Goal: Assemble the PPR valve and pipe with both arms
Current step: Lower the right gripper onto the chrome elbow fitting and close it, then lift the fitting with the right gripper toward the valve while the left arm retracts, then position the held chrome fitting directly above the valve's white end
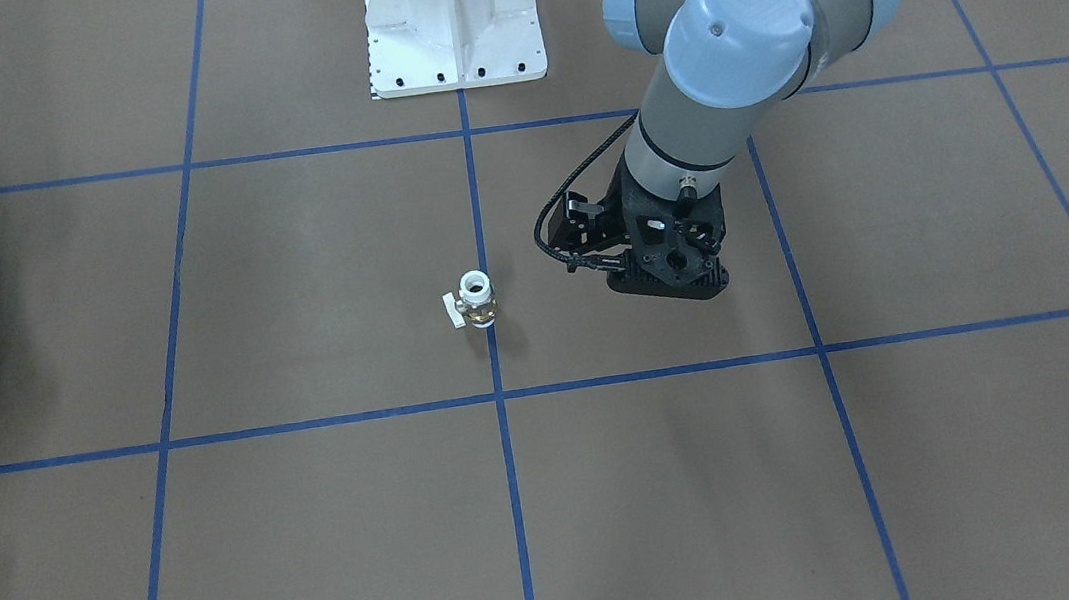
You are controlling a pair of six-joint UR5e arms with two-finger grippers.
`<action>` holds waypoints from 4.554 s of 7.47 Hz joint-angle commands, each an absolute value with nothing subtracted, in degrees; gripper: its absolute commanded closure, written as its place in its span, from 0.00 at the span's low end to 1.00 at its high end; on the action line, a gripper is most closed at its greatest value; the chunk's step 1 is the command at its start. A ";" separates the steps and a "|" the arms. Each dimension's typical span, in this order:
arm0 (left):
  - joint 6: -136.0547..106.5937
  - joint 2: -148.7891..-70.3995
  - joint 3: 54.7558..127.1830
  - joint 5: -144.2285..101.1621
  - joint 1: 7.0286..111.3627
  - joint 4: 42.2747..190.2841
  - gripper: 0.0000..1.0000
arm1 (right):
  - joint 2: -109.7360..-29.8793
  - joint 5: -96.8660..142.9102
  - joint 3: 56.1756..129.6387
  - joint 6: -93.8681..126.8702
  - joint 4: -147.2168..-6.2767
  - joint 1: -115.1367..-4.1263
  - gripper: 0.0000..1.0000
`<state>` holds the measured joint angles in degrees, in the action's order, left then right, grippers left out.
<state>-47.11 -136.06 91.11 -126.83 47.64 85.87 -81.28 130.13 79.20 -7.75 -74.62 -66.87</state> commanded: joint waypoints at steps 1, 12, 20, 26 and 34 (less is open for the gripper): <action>-47.11 -136.05 91.05 -126.83 47.64 85.87 0.00 | -81.30 130.17 79.19 -7.73 -74.62 -66.88 0.49; -40.47 -131.08 94.37 -126.48 48.85 85.69 0.00 | -69.75 135.79 91.63 -4.42 -100.19 -75.06 1.00; -21.62 -109.17 96.86 -127.27 61.79 93.59 0.00 | -45.73 127.97 95.90 62.80 -105.03 -52.49 1.00; -21.53 -108.28 96.68 -127.35 61.79 93.69 0.00 | -29.36 125.68 78.93 71.45 -104.68 -43.52 1.00; -21.62 -108.28 96.77 -127.27 61.61 94.04 0.00 | -29.97 122.52 77.61 72.86 -104.68 -39.03 1.00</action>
